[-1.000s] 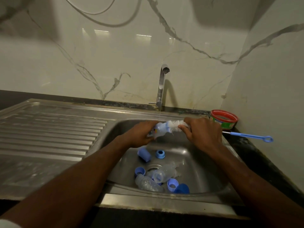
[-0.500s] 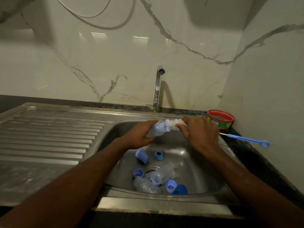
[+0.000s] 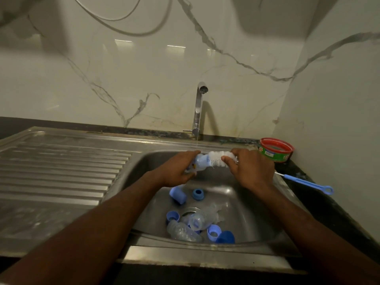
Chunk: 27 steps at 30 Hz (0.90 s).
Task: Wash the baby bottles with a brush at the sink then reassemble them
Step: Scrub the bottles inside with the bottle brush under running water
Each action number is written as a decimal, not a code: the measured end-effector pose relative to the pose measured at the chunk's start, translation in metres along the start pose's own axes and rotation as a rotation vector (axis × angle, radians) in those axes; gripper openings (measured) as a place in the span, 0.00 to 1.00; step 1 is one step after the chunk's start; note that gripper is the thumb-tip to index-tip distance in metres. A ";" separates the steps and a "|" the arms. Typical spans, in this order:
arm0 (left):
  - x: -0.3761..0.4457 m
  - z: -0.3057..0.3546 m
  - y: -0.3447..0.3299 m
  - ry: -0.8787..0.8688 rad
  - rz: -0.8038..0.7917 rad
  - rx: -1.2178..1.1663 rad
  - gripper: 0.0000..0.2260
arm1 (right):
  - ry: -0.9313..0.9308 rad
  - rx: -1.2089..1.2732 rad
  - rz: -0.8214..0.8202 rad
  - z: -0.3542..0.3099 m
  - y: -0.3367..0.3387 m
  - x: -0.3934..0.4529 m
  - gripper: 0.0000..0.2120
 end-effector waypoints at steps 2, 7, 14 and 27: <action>0.001 0.004 0.023 -0.057 0.177 0.130 0.27 | -0.013 0.033 -0.017 0.002 -0.003 0.000 0.18; -0.004 -0.013 0.037 0.079 0.291 0.271 0.41 | 0.302 0.083 -0.023 -0.037 -0.005 -0.006 0.18; -0.009 -0.020 0.008 0.124 -0.087 0.149 0.28 | 0.233 -0.005 -0.045 -0.012 0.000 0.000 0.20; -0.011 -0.029 0.039 0.136 0.082 0.200 0.28 | 0.413 -0.021 -0.034 -0.022 0.009 0.003 0.18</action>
Point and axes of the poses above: each hand's wrist, its own x-axis towards the middle knuckle, its own y-axis out of the back of the hand, z = x × y, the point moved 8 cm from there along x, towards the middle knuckle, and after that the axes turned 2 degrees about x, right-handed, at the moved point
